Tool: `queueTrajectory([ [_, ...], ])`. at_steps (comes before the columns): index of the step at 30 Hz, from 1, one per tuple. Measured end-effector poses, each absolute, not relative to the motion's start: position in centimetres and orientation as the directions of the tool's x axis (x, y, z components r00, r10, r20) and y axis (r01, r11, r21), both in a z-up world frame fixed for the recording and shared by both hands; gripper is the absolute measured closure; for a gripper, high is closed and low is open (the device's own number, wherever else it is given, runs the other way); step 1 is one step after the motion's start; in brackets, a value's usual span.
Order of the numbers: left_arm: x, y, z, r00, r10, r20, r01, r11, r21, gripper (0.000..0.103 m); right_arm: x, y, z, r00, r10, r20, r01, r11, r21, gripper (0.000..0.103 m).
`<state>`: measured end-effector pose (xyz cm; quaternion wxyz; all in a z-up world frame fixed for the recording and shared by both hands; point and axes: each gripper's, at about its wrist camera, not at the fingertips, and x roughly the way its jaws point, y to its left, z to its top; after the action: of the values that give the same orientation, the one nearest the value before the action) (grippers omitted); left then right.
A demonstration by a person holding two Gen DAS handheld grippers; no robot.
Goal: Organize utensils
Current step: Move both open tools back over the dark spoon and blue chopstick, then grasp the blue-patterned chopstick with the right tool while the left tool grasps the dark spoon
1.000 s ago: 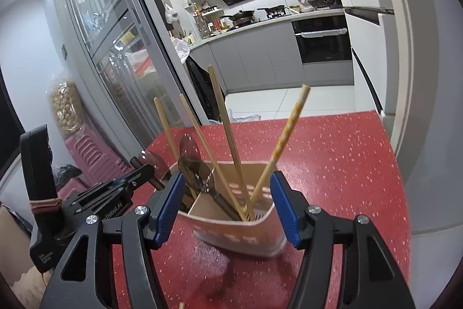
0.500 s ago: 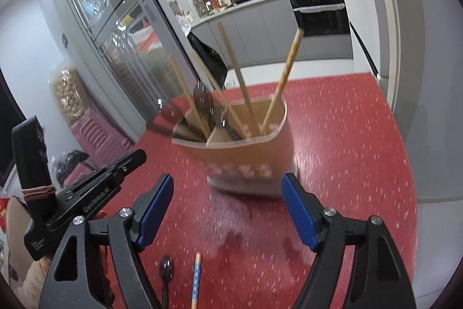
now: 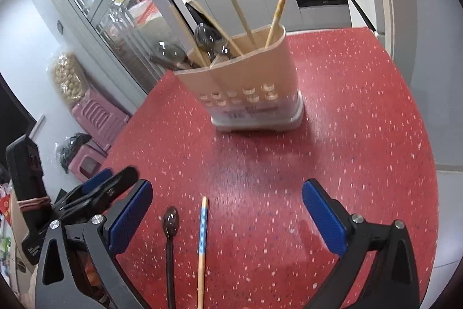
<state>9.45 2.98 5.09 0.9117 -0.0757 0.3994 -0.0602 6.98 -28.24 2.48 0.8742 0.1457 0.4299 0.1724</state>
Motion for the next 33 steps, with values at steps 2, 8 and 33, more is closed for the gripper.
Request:
queueTrajectory([
  [2,9.2,3.1,3.9,0.668,-0.141,-0.73,0.028,0.986,-0.165,0.0,6.7,-28.0,2.0,0.559,0.411,-0.72,-0.17,0.907,0.385,0.0],
  [8,9.3,4.5,-1.9,0.581,-0.093,-0.808,-0.073,0.984,-0.166,0.0,5.6,-26.7,0.0,0.471,0.397,-0.788,-0.169,0.917,0.361,0.0],
  [33,8.7,6.1,-11.6,0.5,-0.057,-0.864,-0.131,0.981,-0.141,0.0,4.6,-19.8,-4.9,0.323,0.234,-0.917,-0.263,0.953,0.151,0.035],
])
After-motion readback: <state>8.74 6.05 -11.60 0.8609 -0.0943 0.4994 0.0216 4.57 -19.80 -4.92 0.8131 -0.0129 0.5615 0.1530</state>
